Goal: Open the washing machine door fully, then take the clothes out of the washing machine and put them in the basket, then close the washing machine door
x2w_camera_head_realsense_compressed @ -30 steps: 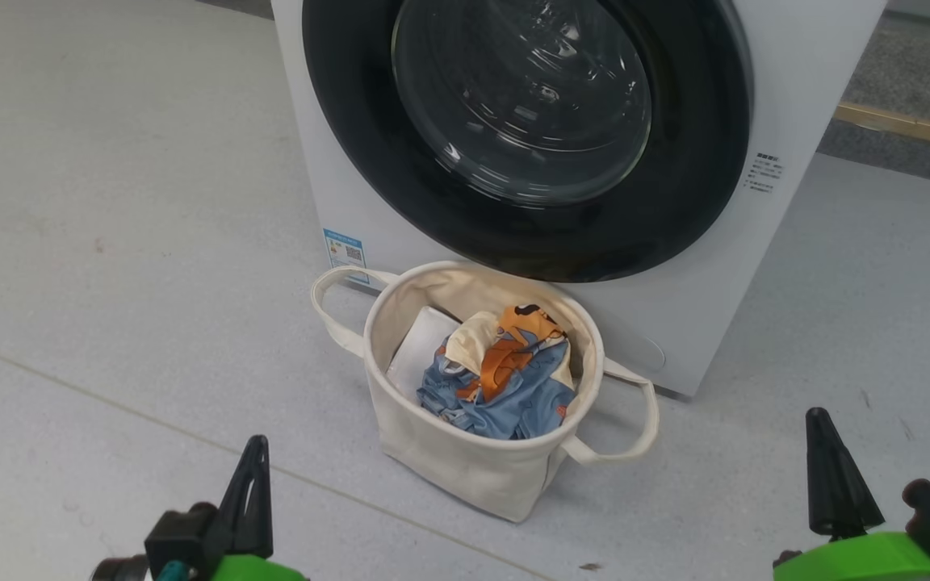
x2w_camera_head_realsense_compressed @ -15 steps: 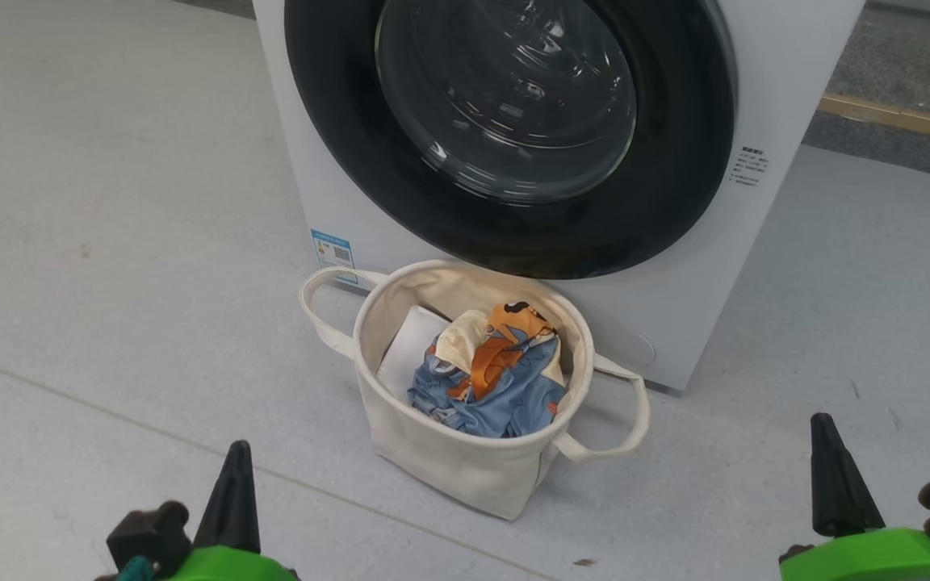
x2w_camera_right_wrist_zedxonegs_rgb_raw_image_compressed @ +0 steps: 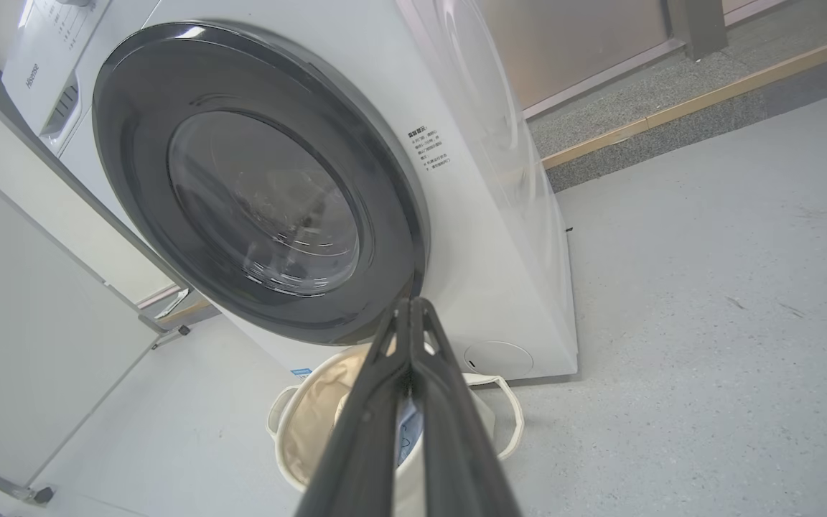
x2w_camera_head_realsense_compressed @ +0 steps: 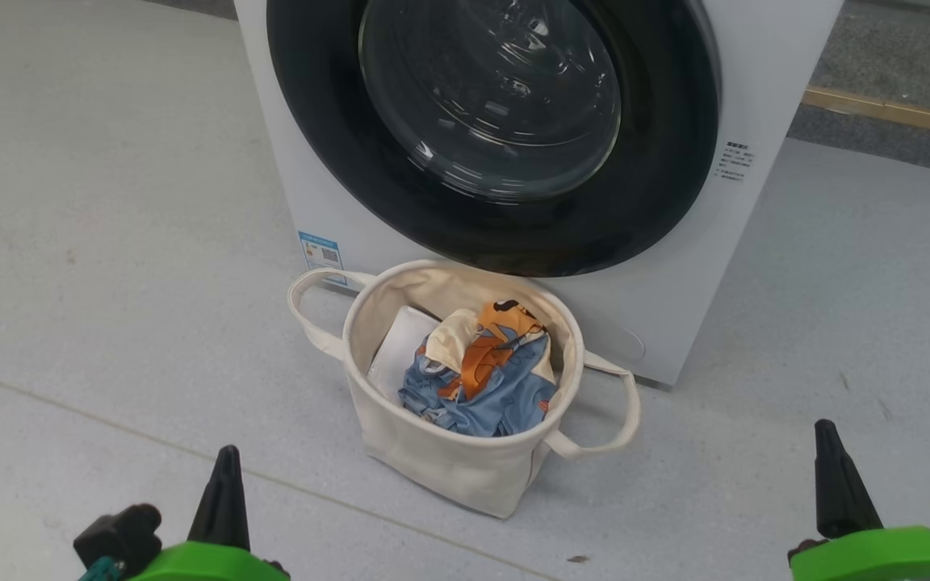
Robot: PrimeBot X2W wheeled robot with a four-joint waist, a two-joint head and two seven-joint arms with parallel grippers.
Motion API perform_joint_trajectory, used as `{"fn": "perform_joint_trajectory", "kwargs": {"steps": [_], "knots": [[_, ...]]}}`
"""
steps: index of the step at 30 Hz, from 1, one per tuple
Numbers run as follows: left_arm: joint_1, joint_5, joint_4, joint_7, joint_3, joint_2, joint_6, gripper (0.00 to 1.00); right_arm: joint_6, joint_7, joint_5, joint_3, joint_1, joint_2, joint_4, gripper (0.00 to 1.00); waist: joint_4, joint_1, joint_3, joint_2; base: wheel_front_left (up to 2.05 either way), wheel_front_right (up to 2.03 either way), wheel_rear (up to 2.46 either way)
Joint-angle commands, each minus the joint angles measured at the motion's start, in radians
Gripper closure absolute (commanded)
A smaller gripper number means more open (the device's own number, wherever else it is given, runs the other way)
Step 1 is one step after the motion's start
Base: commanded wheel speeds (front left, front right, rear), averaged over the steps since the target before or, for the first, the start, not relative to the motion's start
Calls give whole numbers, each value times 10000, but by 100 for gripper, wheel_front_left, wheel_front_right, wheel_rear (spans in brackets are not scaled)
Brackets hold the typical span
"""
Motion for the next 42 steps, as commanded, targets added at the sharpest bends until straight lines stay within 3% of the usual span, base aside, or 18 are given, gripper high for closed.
{"fn": "perform_joint_trajectory", "kwargs": {"steps": [1, 42], "knots": [[-482, -322, -333, 85, 240, -5, -106, 100, 0, 72, 330, 12, -553, -58, -264, 100, -24, -1, 3, 0, 0, 0, 0], [-527, -5499, -266, 1268, 1054, -43, -879, 100, 0, 1284, 5136, -62, -1020, -89, 330, 100, -644, -1, 80, 0, 0, 0, 0]]}}
